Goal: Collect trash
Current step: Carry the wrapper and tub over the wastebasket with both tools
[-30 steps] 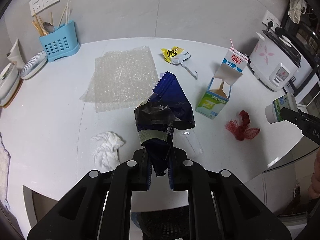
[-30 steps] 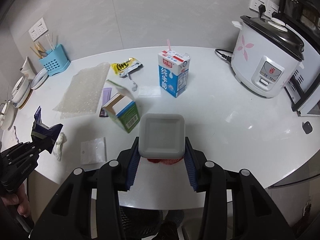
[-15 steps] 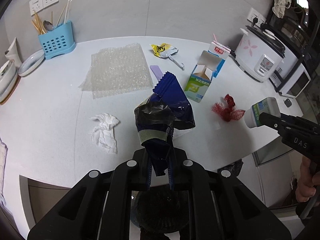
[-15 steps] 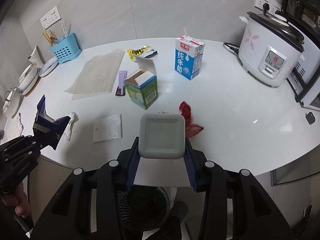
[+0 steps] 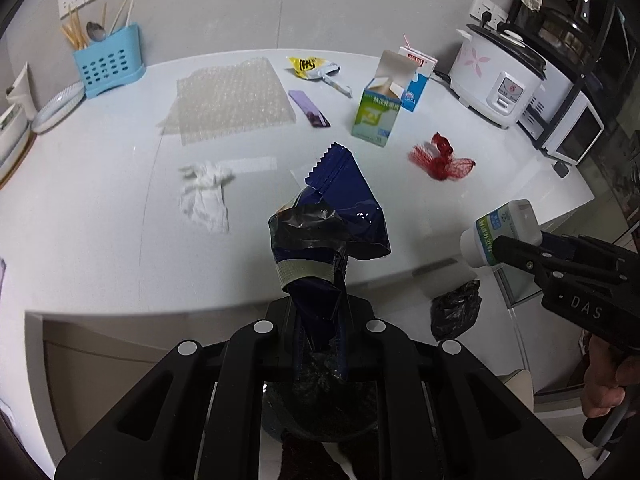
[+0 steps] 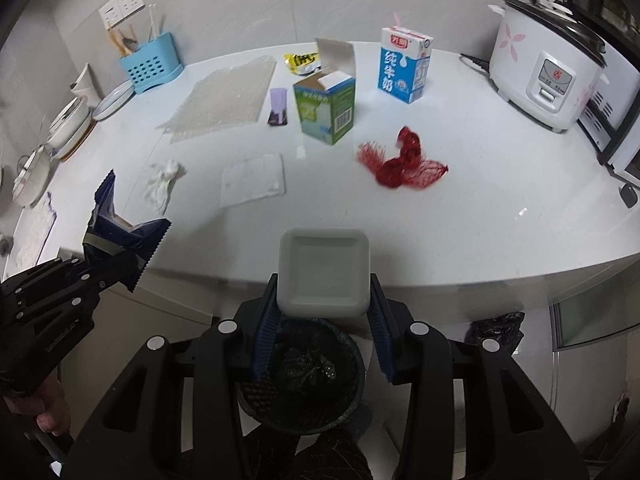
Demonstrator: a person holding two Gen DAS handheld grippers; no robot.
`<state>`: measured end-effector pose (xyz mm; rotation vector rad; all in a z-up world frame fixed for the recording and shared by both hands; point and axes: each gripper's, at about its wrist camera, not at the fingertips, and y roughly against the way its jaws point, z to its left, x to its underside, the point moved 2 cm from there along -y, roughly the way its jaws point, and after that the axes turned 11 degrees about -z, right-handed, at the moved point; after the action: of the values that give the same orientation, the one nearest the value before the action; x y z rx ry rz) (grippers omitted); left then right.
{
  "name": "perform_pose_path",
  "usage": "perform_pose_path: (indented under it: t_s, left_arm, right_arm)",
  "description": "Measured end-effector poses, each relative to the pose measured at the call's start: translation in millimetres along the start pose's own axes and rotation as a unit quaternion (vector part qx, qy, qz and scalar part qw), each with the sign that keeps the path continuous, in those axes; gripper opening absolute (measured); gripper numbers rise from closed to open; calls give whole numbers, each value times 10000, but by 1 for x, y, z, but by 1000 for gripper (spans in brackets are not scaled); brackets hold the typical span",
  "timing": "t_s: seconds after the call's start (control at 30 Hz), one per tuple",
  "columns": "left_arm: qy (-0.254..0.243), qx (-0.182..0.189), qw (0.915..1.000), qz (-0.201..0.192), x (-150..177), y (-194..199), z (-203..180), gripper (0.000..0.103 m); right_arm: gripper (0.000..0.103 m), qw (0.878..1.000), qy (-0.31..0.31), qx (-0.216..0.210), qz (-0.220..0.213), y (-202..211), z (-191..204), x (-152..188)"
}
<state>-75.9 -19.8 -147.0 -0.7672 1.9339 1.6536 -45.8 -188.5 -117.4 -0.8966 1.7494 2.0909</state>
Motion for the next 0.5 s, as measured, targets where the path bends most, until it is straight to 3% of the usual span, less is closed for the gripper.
perform_pose_path:
  t_s: [0.23, 0.5]
  left_arm:
    - [232, -167, 9995, 143, 54, -2, -16, 12]
    - [500, -159, 9970, 578, 136, -52, -20, 12]
  right_arm:
    - [40, 9987, 330, -366, 141, -6, -3, 45]
    - [40, 9952, 584, -528, 587, -57, -10, 121]
